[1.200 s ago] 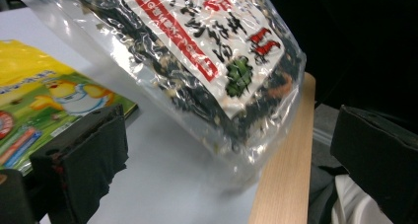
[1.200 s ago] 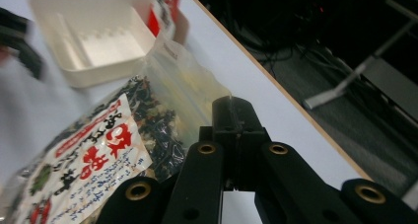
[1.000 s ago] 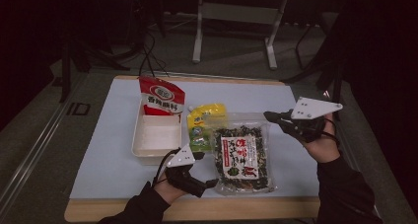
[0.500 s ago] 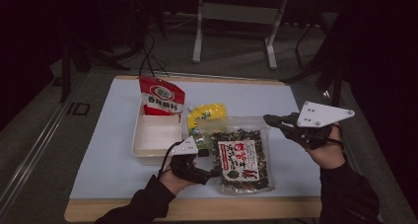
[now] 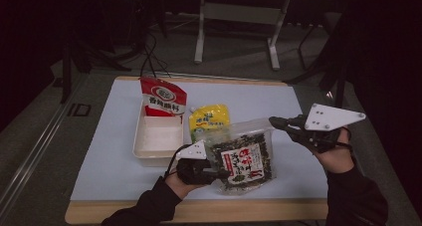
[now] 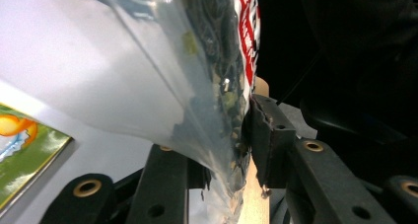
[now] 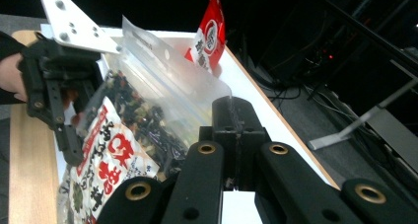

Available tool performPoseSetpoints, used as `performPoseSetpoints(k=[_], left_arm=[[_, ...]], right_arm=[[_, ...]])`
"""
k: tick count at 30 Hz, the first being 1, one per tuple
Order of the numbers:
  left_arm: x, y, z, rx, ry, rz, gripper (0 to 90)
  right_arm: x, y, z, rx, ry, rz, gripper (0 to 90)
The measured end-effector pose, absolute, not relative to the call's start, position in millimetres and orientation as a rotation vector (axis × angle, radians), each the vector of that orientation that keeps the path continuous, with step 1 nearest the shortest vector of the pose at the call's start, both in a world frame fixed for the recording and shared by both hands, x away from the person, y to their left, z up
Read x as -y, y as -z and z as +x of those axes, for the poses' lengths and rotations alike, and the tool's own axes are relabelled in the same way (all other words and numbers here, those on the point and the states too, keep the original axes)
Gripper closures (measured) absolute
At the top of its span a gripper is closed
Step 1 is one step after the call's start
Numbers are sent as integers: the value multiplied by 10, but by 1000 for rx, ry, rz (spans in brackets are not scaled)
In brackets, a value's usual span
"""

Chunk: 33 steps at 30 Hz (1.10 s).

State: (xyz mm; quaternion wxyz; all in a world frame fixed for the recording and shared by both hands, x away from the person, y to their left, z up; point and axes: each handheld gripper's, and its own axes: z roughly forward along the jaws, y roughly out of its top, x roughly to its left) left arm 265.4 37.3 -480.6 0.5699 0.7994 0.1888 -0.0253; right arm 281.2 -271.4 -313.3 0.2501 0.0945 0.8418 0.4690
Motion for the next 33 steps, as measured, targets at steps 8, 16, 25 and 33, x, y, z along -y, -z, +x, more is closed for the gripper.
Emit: performPoseSetpoints(k=[8, 16, 25, 33], left_arm=[[-415, 4626, 2603, -434, -6, 1868, 760], [-545, 4464, 2617, -452, -38, 1850, 764], [-682, 4226, 2595, -442, -107, 1826, 776], [-995, 4077, 2665, -509, -183, 1779, 776]], right_arm=[[2806, 3085, 2808, -2253, -1385, 294, 822], [2914, 3229, 2863, -2229, -1447, 401, 553], [3001, 3428, 2906, -2229, -1495, 487, 483], [3003, 3604, 2960, -2264, -1512, 570, 308]])
